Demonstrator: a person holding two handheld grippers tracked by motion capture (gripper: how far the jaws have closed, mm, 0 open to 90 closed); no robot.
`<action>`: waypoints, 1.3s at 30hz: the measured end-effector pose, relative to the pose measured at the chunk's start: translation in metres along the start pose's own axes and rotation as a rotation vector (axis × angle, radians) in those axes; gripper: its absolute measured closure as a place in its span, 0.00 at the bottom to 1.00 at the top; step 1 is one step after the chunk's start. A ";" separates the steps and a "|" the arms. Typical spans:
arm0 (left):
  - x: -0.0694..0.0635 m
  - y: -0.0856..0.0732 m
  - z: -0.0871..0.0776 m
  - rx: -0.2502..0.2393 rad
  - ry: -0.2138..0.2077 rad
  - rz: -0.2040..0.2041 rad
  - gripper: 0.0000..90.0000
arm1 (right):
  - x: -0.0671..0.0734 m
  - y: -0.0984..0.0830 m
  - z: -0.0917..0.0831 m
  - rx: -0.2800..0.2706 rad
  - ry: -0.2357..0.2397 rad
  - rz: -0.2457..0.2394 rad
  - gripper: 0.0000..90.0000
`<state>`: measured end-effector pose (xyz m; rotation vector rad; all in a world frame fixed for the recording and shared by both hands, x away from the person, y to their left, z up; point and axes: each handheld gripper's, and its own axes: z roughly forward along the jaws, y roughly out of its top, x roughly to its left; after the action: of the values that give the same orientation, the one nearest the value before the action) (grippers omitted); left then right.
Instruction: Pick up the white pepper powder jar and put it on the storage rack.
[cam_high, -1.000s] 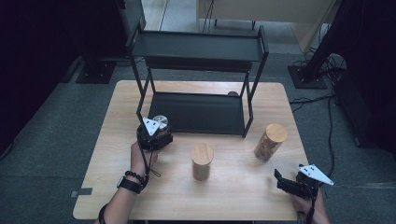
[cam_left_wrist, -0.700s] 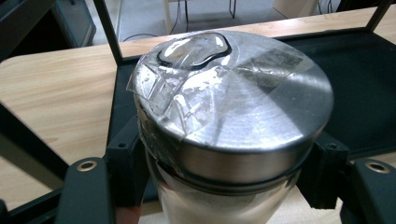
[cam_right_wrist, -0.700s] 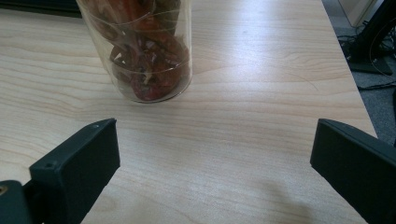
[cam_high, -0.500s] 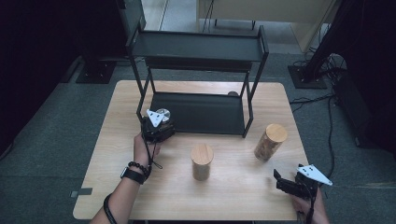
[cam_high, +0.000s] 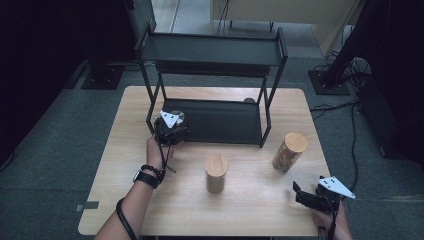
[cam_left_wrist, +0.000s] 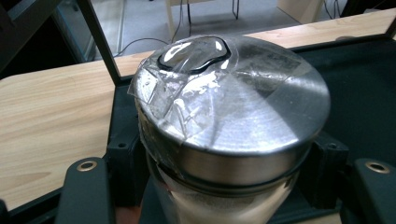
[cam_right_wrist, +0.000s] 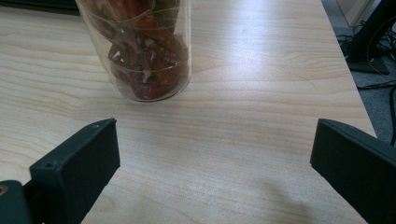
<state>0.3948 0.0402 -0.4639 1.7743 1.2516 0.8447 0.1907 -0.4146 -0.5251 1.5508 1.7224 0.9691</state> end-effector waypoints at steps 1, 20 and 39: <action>0.000 0.001 0.001 -0.002 0.001 -0.003 0.35 | 0.000 0.000 0.000 -0.001 -0.001 0.001 0.01; 0.004 -0.001 0.024 0.014 0.024 -0.032 0.35 | 0.000 0.000 0.000 -0.002 0.005 0.001 0.01; 0.002 -0.009 0.020 0.013 0.049 -0.054 0.27 | 0.001 0.000 0.000 0.001 0.002 -0.014 0.01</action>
<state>0.4087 0.0391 -0.4807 1.7312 1.3334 0.8562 0.1902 -0.4136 -0.5252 1.5372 1.7327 0.9631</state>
